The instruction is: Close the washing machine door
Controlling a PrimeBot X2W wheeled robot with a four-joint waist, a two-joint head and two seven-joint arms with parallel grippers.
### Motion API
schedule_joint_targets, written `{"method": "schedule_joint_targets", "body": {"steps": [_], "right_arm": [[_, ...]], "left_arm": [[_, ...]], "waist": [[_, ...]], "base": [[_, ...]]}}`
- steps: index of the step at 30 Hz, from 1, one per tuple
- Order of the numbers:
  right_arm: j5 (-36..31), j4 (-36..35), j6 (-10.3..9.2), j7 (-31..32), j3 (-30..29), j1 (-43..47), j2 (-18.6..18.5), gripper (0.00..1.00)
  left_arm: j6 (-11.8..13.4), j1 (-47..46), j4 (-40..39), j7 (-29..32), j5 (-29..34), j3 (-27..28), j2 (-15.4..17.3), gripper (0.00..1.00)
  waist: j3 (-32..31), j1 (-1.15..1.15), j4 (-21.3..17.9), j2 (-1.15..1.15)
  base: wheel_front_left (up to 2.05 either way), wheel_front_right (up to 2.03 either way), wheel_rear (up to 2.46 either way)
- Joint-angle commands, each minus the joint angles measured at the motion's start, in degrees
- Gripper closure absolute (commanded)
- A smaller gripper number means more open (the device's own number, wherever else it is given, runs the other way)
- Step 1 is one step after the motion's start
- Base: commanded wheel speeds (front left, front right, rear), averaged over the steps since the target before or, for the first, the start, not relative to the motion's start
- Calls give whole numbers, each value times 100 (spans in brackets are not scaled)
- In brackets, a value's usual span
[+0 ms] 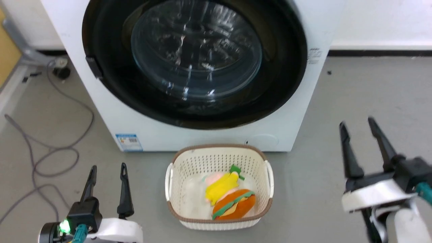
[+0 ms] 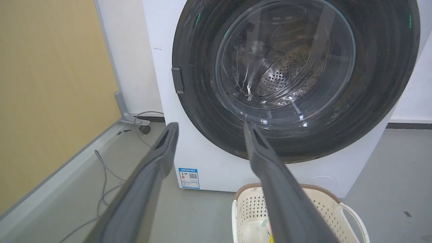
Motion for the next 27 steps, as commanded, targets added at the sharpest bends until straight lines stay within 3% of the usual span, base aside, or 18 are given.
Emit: {"method": "schedule_joint_targets", "body": {"steps": [1,18,19,27], "right_arm": [[70,-34,-5,-25,32,145,47,0],[726,-244,-5,-25,230,1359,113,0],[713,-209,0,2,229,1307,87,100],[683,-226,0,58,236,1302,87,100]], "left_arm": [[22,94,-11,-32,68,15,11,0],[-28,465,-8,-32,103,-60,75,0],[-26,405,-7,3,91,-61,32,100],[-36,392,-28,54,95,-75,18,100]], "waist": [[-136,1,-73,0],[-446,1,-49,0],[-447,1,-50,0],[-443,1,-51,0]], "base": [[0,0,0],[0,0,0],[0,0,0],[0,0,0]]}}
